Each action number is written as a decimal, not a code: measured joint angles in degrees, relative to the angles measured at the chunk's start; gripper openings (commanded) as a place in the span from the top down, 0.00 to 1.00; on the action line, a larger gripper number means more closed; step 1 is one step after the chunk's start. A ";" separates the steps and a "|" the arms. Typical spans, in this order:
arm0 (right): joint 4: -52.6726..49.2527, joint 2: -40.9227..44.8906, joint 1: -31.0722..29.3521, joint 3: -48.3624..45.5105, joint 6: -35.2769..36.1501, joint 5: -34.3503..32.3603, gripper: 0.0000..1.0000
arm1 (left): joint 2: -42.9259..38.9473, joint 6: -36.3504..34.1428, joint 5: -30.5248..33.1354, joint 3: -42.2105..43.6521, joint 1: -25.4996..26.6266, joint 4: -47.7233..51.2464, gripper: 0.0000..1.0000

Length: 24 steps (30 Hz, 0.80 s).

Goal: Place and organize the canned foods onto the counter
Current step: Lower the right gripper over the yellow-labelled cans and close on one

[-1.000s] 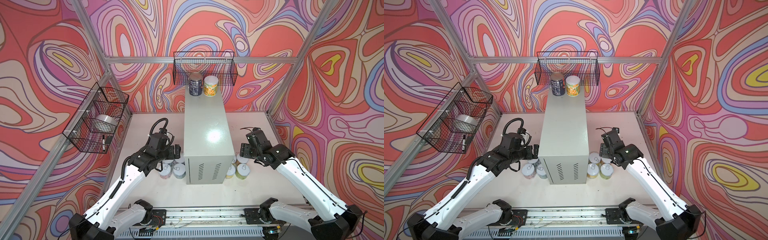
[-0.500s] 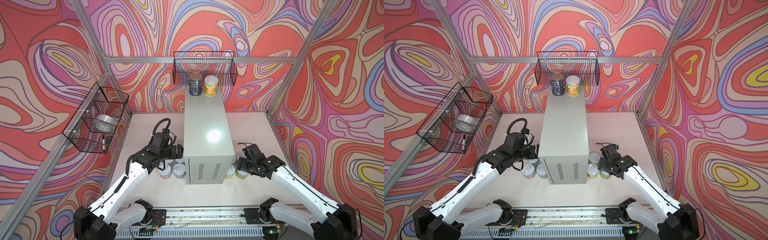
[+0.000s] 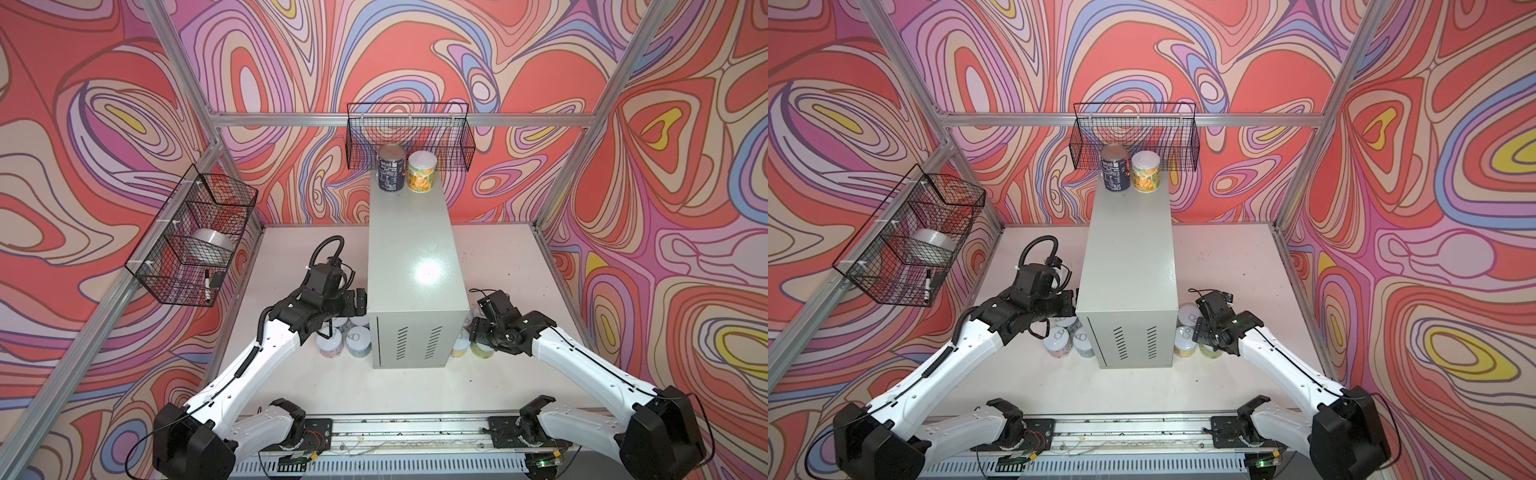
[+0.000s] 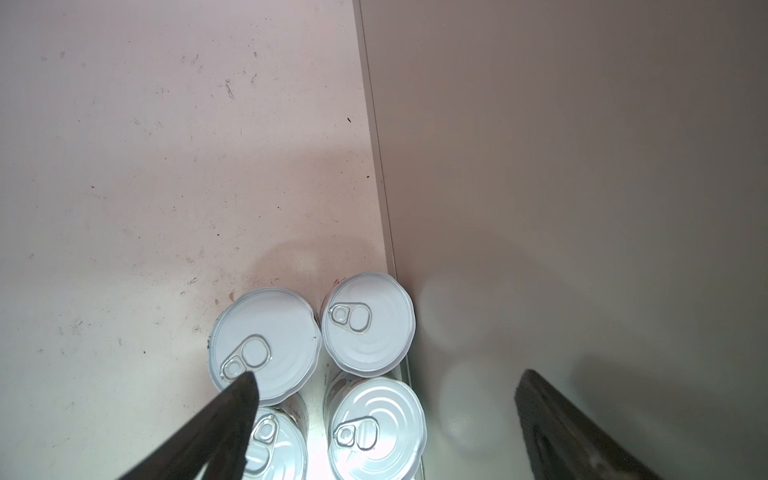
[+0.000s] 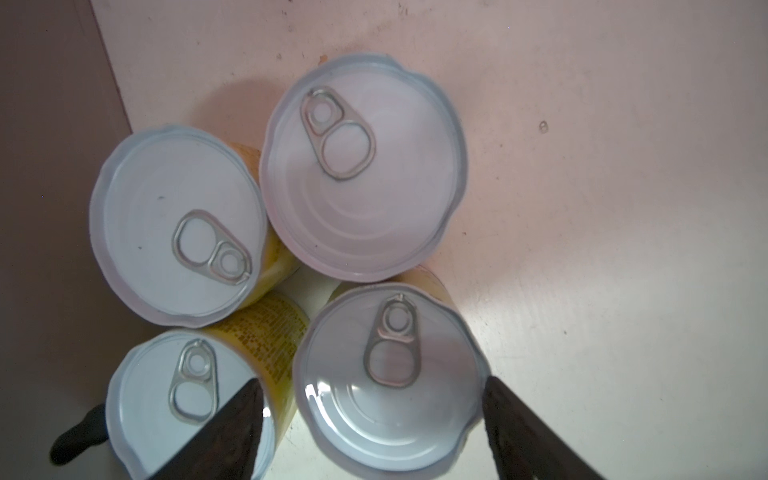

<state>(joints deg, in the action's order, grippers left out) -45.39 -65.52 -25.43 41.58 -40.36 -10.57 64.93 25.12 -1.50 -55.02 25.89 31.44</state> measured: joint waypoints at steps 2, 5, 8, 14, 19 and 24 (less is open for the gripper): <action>0.22 -0.31 0.00 0.00 0.02 -0.15 0.15 | 0.17 0.00 0.00 0.02 0.00 0.00 0.03; 0.31 -0.55 0.00 0.00 -0.02 -0.55 0.15 | 0.44 0.00 0.00 0.02 0.00 -0.02 0.03; 0.15 -1.05 0.00 0.20 -0.02 -1.33 0.15 | 0.66 0.00 0.00 0.02 0.00 -0.07 0.03; -2.12 0.59 0.00 0.98 -0.02 -2.69 0.15 | 1.77 0.00 -0.04 0.02 0.00 -0.83 0.03; -3.02 1.40 0.00 3.13 0.22 -3.78 0.15 | 2.58 0.00 -0.15 0.07 0.00 -1.40 0.04; -2.99 0.04 0.00 2.99 0.17 -3.76 0.14 | 2.99 -0.02 -0.17 0.07 0.00 -1.68 0.04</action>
<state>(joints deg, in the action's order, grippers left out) -48.38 -65.47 -25.43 44.58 -40.18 -14.33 67.92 25.10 -1.67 -54.96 25.89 29.76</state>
